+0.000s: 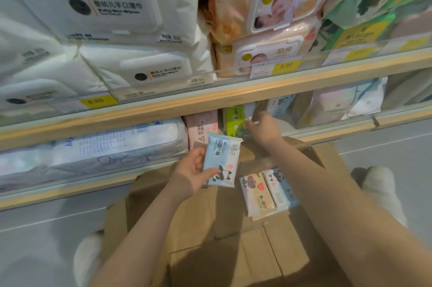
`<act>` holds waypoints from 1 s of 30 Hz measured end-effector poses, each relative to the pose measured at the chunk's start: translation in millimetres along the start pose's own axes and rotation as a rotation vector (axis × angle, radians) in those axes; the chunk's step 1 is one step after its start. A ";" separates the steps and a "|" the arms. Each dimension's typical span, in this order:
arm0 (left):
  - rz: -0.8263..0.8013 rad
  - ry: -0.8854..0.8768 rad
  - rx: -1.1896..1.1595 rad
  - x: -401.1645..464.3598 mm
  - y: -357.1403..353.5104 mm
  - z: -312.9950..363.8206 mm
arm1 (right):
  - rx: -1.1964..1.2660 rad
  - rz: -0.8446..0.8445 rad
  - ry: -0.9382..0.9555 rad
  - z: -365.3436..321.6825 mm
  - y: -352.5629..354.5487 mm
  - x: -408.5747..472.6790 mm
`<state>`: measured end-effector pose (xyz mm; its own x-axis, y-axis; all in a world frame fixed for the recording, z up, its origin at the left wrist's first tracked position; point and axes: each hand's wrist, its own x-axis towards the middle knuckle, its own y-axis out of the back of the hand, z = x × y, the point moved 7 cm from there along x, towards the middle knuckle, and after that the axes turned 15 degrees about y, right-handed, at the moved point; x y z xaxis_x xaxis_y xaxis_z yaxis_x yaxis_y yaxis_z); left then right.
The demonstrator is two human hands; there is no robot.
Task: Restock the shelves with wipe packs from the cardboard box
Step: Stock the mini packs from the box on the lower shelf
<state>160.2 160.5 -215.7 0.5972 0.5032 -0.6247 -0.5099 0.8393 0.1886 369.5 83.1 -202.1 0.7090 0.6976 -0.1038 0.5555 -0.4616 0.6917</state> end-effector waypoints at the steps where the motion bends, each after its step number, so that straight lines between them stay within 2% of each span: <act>1: 0.003 0.001 0.002 0.1 0.4 0.0 | 0.002 -0.002 -0.002 -1.7 1.3 -0.7; 6: 0.004 -0.015 0.009 -5.0 0.9 1.9 | 0.120 0.024 0.088 -20.0 24.0 -31.4; 12: 0.048 -0.155 -0.013 -25.0 -5.6 17.4 | 0.491 -0.248 0.048 -35.7 6.4 -99.2; 16: 0.034 -0.225 -0.001 -41.6 -17.3 34.7 | 0.515 -0.169 0.071 -37.5 15.9 -107.6; 18: 0.171 -0.257 0.124 -44.7 -8.6 39.0 | 0.474 -0.111 0.134 -43.2 33.9 -104.9; 20: 0.372 -0.314 0.484 -44.5 5.2 38.1 | 0.414 -0.042 0.188 -45.5 54.8 -98.0; 21: 0.411 -0.331 0.657 -43.1 7.7 34.2 | 0.381 -0.010 0.214 -46.3 65.0 -94.1; 24: 0.285 -0.242 0.942 -34.2 -0.9 7.7 | 0.278 0.036 0.271 -47.7 81.8 -79.3; 26: 0.288 -0.216 1.067 -29.2 -7.1 -4.2 | 0.226 0.037 0.286 -47.2 80.3 -67.6; 30: 0.329 -0.205 1.083 -18.8 -5.4 -5.2 | 0.135 -0.008 0.233 -32.8 54.1 -41.4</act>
<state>148.5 145.5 -208.9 0.6741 0.6715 -0.3076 0.0804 0.3473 0.9343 356.0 47.2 -136.9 0.5940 0.8015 0.0689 0.6246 -0.5135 0.5883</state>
